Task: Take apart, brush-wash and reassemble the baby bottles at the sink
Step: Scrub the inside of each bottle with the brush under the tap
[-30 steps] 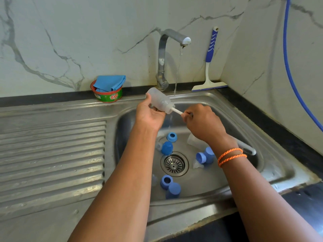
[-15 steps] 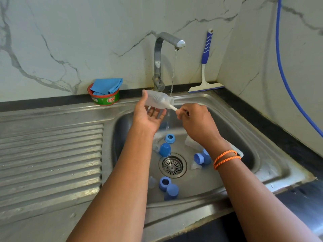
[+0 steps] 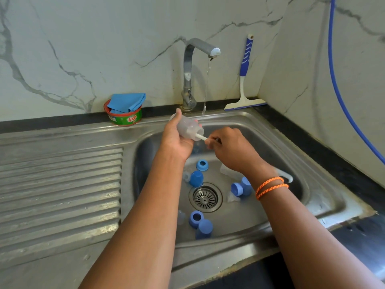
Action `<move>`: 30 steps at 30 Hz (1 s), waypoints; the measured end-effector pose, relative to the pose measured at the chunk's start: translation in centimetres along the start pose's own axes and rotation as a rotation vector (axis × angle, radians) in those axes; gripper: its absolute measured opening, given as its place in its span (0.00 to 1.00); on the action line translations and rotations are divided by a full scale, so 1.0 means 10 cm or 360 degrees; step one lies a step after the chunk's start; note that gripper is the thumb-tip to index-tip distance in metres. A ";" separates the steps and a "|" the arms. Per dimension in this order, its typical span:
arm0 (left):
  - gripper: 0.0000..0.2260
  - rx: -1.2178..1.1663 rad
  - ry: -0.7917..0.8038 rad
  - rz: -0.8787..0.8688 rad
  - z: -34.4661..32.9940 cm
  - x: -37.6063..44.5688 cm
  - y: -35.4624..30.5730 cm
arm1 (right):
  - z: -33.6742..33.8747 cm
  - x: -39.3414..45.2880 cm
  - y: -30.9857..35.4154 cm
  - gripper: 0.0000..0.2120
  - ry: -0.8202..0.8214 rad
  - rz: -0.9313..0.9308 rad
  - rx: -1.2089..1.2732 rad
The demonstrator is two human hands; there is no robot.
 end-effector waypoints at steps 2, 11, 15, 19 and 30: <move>0.25 0.0016 -0.0070 0.0010 0.04 -0.01 0.00 | -0.04 -0.01 0.02 0.13 -0.0073 -0.0009 0.0035; 0.23 0.0328 -0.0440 -0.0188 0.12 -0.03 -0.04 | -0.10 -0.07 0.17 0.12 -0.0293 -0.0165 -0.0286; 0.18 0.0495 -0.0462 -0.0348 0.06 -0.04 -0.10 | -0.09 -0.04 0.24 0.08 -0.0274 -0.0187 -0.0393; 0.19 0.0753 -0.0445 -0.0477 0.04 -0.05 -0.16 | -0.04 0.01 0.20 0.09 -0.0147 -0.0157 -0.0335; 0.17 0.0831 -0.0437 -0.0062 0.24 -0.03 -0.19 | -0.10 0.01 0.04 0.13 -0.0023 0.0000 -0.0159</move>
Point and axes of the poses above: each hand's wrist, its own x-axis towards the middle knuckle, its own z-axis out of the back of the hand, y = z × x, the point moved 5 cm from there along x, towards the middle knuckle, and after that the axes turned 10 degrees about y, right-handed, at the moved point
